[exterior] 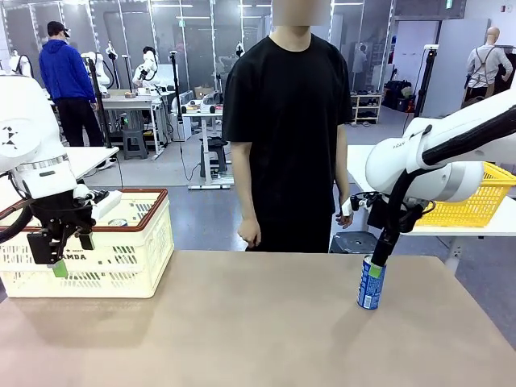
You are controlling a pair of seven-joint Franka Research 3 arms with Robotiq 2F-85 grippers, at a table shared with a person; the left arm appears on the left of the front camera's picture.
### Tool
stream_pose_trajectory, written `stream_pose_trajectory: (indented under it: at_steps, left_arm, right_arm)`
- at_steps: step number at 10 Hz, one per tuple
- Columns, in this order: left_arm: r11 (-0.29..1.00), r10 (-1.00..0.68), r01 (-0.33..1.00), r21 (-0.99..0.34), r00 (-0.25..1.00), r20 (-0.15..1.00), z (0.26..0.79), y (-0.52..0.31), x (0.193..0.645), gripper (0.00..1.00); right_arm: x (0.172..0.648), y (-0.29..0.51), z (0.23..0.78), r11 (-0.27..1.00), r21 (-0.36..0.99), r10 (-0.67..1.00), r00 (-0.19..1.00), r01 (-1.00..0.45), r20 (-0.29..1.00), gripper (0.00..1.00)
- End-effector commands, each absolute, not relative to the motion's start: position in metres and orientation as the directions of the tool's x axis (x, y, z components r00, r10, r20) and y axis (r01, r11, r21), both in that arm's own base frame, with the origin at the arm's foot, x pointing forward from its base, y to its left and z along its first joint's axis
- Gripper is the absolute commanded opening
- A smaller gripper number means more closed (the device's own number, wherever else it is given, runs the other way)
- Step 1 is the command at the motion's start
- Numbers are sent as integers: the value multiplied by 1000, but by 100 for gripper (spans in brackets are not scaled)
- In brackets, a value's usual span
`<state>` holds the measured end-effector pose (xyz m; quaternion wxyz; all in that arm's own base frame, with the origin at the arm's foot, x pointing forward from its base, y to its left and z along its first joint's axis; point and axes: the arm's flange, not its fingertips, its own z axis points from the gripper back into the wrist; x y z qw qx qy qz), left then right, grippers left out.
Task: Place the drinks into the Shopping basket.
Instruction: Pick up one drink and place it into the Shopping basket.
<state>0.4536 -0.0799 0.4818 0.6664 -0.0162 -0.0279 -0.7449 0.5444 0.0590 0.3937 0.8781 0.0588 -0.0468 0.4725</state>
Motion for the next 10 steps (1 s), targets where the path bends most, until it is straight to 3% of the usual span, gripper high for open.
stream_pose_trajectory:
  at_steps: [1, 7, 10]
  left_arm:
    - [-105, -993, 994, 21, -106, 55, 484, -80, 455, 100]
    - [-105, -993, 994, 21, -106, 55, 484, -80, 455, 100]
    - [-105, -993, 994, 21, -106, 55, 484, -80, 455, 100]
  right_arm:
    - [555, 57, 389, 513, 89, 840, 521, -854, 154, 100]
    - [566, 57, 372, 484, 86, 859, 492, -871, 144, 100]
    - [568, 57, 371, 473, 48, 870, 475, -880, 133, 69]
